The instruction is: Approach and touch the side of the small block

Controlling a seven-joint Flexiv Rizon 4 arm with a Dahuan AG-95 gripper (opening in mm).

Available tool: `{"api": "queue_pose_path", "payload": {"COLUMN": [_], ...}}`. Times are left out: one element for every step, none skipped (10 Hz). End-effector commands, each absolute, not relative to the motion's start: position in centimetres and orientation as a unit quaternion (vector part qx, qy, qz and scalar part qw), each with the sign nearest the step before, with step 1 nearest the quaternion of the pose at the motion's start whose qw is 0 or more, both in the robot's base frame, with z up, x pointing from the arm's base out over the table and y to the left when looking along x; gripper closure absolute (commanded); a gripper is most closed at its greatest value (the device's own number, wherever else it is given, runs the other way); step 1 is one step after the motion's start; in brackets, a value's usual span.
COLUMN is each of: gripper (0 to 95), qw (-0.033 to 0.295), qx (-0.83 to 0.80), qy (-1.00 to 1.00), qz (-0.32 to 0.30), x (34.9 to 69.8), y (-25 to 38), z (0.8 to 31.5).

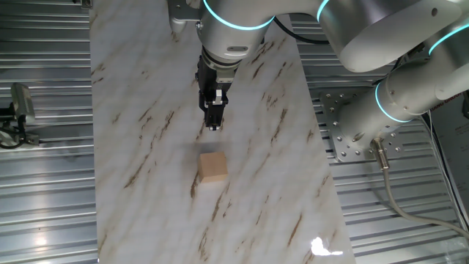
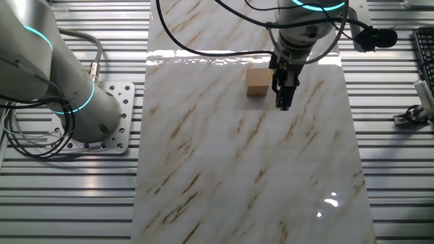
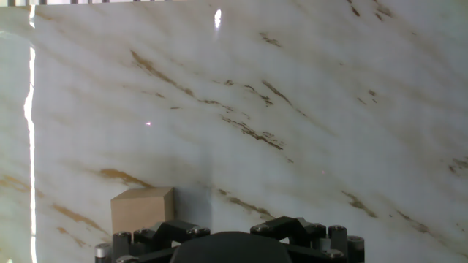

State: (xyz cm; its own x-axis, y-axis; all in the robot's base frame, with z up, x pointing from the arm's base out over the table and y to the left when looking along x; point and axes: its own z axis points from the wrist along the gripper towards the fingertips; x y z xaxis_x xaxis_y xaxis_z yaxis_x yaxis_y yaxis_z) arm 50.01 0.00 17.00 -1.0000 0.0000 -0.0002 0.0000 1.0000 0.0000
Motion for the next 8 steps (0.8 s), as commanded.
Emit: {"api": "queue_pose_path", "payload": {"gripper": [95.0,95.0,95.0,95.0,95.0,95.0,95.0,95.0], "qw": [0.017,0.016,0.016,0.015,0.014,0.013,0.009,0.009], "qx": [-0.023,-0.016,-0.016,-0.015,-0.015,-0.016,-0.017,-0.017], "qy": [1.000,1.000,1.000,1.000,1.000,1.000,1.000,1.000], "qz": [-0.004,0.010,0.010,0.010,0.009,0.008,0.005,0.003], "x": [50.00,50.00,50.00,50.00,50.00,50.00,50.00,50.00], "y": [0.00,0.00,0.00,0.00,0.00,0.00,0.00,0.00], "z": [17.00,17.01,17.01,17.01,17.01,17.01,17.01,17.01]}}
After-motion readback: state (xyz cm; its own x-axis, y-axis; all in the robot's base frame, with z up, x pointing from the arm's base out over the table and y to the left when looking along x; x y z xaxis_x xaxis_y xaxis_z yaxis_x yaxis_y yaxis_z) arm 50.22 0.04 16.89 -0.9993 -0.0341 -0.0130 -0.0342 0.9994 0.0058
